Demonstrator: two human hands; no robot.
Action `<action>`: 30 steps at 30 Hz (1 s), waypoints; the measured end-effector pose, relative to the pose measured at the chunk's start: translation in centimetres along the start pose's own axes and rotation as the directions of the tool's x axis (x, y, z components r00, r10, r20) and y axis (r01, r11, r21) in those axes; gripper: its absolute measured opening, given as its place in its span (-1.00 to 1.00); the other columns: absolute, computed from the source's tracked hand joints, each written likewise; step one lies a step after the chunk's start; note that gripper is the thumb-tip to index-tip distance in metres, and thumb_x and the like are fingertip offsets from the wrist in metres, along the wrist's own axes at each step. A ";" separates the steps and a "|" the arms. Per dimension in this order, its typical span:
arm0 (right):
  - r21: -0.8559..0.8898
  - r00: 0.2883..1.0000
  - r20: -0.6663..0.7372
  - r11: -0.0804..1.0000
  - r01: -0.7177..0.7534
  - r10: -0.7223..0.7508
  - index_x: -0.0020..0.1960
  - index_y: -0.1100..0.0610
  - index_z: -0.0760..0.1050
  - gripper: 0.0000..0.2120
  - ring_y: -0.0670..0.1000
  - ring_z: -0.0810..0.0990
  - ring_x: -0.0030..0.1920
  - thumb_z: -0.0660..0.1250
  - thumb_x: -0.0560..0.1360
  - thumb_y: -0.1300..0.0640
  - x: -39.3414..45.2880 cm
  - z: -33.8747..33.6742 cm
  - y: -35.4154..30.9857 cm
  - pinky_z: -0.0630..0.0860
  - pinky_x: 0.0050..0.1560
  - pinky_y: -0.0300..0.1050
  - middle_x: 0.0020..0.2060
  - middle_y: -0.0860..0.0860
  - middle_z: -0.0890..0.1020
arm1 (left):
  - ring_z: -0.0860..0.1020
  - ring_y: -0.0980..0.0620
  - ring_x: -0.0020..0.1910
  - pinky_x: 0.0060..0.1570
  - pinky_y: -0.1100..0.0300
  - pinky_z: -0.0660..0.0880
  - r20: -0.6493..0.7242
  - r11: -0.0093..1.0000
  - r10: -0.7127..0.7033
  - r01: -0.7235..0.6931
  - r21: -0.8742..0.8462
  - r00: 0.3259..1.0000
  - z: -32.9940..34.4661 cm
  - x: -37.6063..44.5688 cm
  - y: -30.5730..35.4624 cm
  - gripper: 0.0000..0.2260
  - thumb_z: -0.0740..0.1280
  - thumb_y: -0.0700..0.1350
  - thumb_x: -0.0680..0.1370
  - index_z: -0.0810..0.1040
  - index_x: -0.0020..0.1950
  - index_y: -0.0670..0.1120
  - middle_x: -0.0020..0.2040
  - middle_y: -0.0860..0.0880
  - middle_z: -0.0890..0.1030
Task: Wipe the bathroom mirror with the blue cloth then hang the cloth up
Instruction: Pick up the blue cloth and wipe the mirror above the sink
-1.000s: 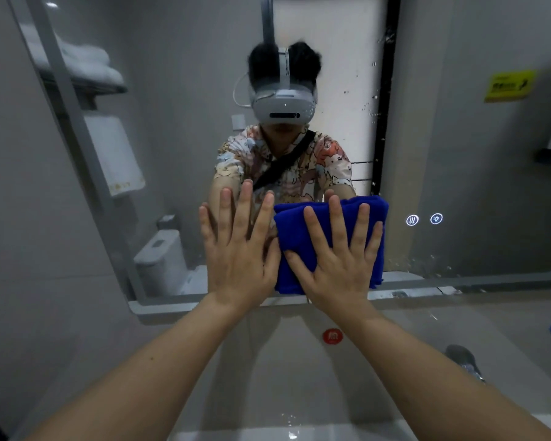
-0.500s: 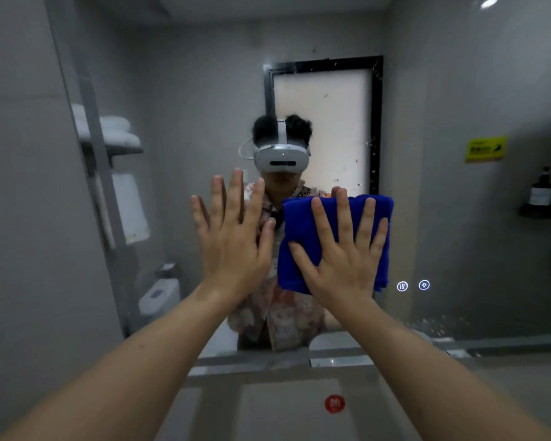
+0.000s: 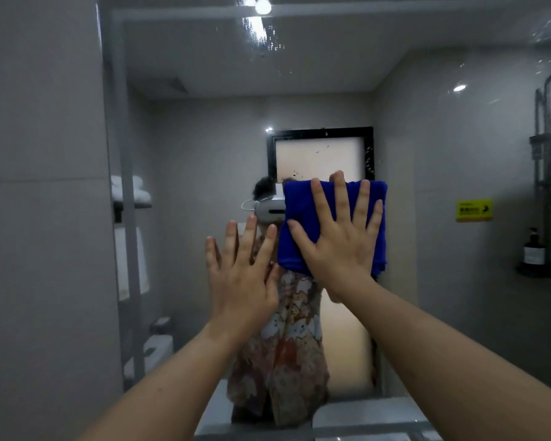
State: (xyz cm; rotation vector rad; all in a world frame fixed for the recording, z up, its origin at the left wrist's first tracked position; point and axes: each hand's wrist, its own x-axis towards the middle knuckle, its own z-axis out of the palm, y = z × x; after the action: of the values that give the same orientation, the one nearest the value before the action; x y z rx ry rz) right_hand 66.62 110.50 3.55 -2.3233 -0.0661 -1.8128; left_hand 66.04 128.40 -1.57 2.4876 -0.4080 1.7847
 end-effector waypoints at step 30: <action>-0.012 0.999 -0.045 1.000 0.013 -0.014 0.68 -0.14 -0.01 -0.22 0.23 -0.14 0.66 -0.06 0.56 -0.46 4.1 -0.4 -1.2 -0.17 0.59 0.34 0.68 0.01 -0.01 | -0.22 -0.14 0.64 0.56 -0.30 -0.19 0.013 0.994 -0.104 0.105 -0.031 0.994 -5.3 14.5 -0.8 -0.35 0.13 0.23 0.63 -0.13 0.64 0.23 0.68 0.07 -0.15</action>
State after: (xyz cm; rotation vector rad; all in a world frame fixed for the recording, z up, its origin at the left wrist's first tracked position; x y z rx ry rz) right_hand 67.12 111.26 7.77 -2.2945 -0.0647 -1.8759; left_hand 65.68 127.59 13.87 2.4499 -0.2985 1.7126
